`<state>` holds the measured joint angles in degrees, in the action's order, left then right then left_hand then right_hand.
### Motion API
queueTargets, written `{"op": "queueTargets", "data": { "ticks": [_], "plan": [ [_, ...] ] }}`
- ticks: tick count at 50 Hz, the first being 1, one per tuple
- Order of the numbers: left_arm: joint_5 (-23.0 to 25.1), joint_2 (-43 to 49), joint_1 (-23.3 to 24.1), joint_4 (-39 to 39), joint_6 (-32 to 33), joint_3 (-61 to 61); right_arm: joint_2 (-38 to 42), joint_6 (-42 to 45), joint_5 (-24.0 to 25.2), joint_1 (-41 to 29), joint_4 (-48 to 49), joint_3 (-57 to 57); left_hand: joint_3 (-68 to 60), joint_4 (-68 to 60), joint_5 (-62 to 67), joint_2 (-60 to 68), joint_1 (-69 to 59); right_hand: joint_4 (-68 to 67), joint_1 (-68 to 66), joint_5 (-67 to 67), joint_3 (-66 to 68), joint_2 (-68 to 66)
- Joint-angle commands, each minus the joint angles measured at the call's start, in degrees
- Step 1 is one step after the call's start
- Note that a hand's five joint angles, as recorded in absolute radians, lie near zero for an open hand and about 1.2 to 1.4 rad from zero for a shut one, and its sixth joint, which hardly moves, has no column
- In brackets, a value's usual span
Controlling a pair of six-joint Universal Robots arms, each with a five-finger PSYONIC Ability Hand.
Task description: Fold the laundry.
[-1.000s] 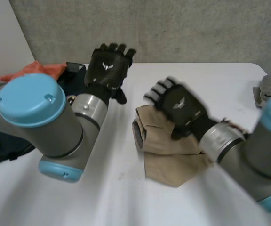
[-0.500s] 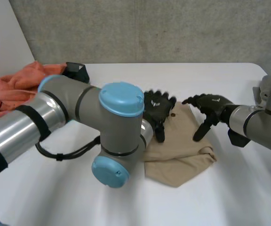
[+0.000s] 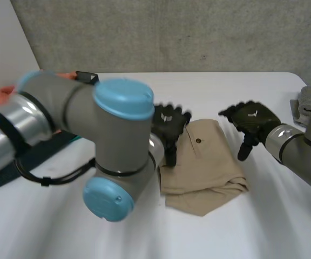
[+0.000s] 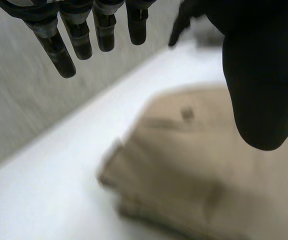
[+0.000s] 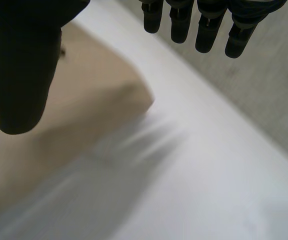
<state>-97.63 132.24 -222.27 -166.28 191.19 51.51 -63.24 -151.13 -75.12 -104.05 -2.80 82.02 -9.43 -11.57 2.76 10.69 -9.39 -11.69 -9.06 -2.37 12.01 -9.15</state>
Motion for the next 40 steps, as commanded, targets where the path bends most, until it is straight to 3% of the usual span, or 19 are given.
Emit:
{"op": "queueTargets", "data": {
  "ticks": [1,6,7,10,19,31,34,35,38,40],
  "plan": [
    [10.1,-8.4,-2.6,-5.7,0.1,-0.8,-14.6,3.0,1.3,-3.7,15.1,21.6,-0.6,1.6,-2.8,-0.7,-0.6,1.7,-0.9,2.4,-2.0,-0.8],
    [23.6,-9.4,-5.6,-5.2,-0.4,-3.3,-15.3,6.6,4.4,-4.4,21.2,33.6,-0.8,1.4,-2.5,-0.5,-0.8,1.7,-0.9,2.4,-2.0,-0.8],
    [28.9,-9.5,-6.0,-4.1,-1.0,-3.6,-15.3,6.6,5.0,-4.2,21.8,34.9,-0.8,1.4,-2.5,-0.5,-0.8,1.7,-0.9,2.4,-2.0,-0.8],
    [35.5,-9.5,-6.2,-2.0,-2.5,-3.8,-15.0,6.9,8.0,-4.0,25.9,39.7,-0.8,1.4,-2.5,-0.5,-0.8,1.7,-0.9,2.4,-2.0,-0.8],
    [35.9,-8.9,-5.6,-1.9,-3.5,-3.3,-7.4,6.6,8.4,-4.5,43.6,41.6,-0.8,1.4,-2.5,-0.5,-0.8,1.7,-0.9,2.4,-2.0,-0.8],
    [35.8,-8.2,-5.5,-1.9,-3.5,-2.9,1.0,7.2,6.0,-5.4,48.9,34.5,-0.8,1.4,-2.5,-0.5,-0.8,-0.1,-2.7,0.6,-0.3,-2.6],
    [35.8,-8.3,-5.5,-1.9,-3.5,-2.8,1.7,6.7,6.3,-5.6,49.1,32.9,-0.8,1.4,-2.5,-0.5,-0.8,-21.0,-23.6,-20.3,20.7,-23.5],
    [35.8,-8.2,-5.5,-1.9,-3.5,-2.8,1.7,6.2,6.6,-5.7,49.2,32.2,-0.8,1.4,-2.5,-0.5,-0.8,-42.3,-44.9,-41.6,41.9,-44.8],
    [35.8,-8.4,-5.5,-1.9,-3.5,-2.9,1.7,5.9,6.5,-6.3,49.6,30.6,-0.8,1.4,-2.5,-0.5,-0.8,-68.2,-70.8,-67.5,67.9,-70.8],
    [35.8,-8.5,-5.5,-1.9,-3.5,-2.9,1.8,5.8,6.1,-6.9,49.5,29.4,-0.8,1.4,-2.5,-0.5,-0.8,-68.3,-70.9,-67.6,68.0,-70.8]
  ]
}}
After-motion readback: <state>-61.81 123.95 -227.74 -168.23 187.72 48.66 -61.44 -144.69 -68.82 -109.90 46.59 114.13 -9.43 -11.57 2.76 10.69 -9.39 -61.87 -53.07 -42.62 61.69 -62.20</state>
